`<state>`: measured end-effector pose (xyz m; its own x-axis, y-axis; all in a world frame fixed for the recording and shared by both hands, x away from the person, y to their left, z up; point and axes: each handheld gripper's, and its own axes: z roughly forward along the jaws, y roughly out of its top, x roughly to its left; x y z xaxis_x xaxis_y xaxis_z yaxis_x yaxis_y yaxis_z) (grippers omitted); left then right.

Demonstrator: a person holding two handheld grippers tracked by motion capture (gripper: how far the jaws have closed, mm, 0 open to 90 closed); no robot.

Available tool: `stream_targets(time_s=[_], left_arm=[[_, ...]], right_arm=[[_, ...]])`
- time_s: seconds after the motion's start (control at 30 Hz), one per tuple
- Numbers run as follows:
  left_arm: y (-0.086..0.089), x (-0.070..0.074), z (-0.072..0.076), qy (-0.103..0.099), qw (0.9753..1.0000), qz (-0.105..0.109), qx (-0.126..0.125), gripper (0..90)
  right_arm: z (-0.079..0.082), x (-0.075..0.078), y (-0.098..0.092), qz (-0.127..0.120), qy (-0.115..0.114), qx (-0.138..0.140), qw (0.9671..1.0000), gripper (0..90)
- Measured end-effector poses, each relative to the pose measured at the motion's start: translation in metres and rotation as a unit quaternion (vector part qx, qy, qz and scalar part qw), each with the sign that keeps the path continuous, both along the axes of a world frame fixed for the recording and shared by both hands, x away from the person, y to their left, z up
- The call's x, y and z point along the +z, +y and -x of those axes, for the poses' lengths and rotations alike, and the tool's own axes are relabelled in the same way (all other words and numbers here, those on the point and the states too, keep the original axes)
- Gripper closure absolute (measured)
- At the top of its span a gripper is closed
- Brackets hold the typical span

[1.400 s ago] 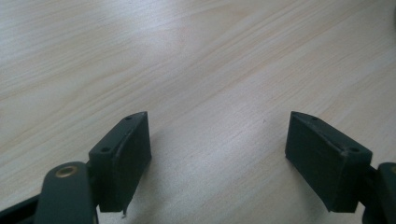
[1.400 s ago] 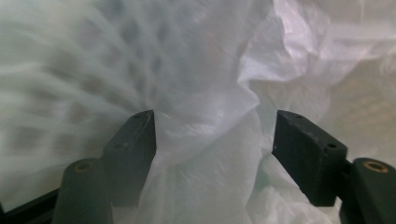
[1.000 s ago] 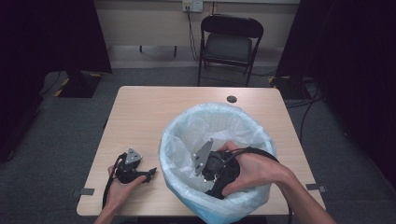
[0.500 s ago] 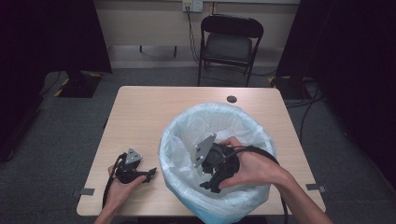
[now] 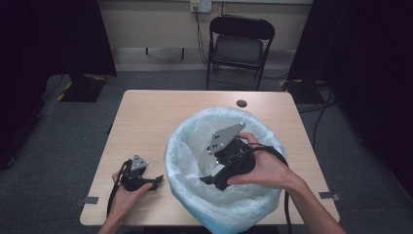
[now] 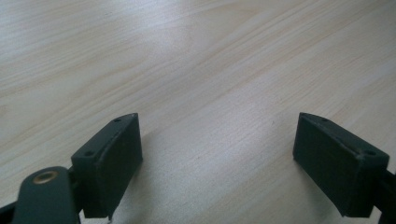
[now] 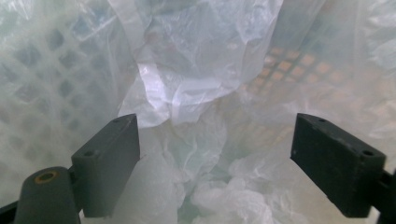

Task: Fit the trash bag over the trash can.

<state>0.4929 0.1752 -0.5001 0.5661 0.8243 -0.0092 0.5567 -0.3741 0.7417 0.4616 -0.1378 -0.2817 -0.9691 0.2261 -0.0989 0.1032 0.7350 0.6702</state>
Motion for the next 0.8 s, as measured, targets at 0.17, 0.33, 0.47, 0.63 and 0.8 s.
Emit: stream_targets(time_s=[0.17,0.33,0.47,0.63,0.8], left_arm=[[0.0,0.0,0.0,0.001,1.0,-0.001,0.0,14.9],[0.0,0.0,0.0,0.001,1.0,0.0,0.001,14.9],[0.0,0.0,0.0,0.0,1.0,-0.002,-0.001,14.9],[0.0,0.0,0.0,0.0,1.0,-0.001,0.0,14.9],[0.0,0.0,0.0,0.001,1.0,0.0,0.0,14.9]], right_arm=[[-0.004,0.004,0.006,-0.023,-0.012,-0.007,0.9996,15.2],[-0.003,0.009,0.005,-0.047,-0.02,-0.011,0.9986,15.3],[-0.002,0.016,0.002,-0.058,-0.024,-0.018,0.9979,15.6],[-0.002,0.028,-0.008,-0.09,-0.033,-0.03,0.9949,15.6],[-0.005,0.035,-0.02,-0.118,-0.036,-0.054,0.9909,15.0]])
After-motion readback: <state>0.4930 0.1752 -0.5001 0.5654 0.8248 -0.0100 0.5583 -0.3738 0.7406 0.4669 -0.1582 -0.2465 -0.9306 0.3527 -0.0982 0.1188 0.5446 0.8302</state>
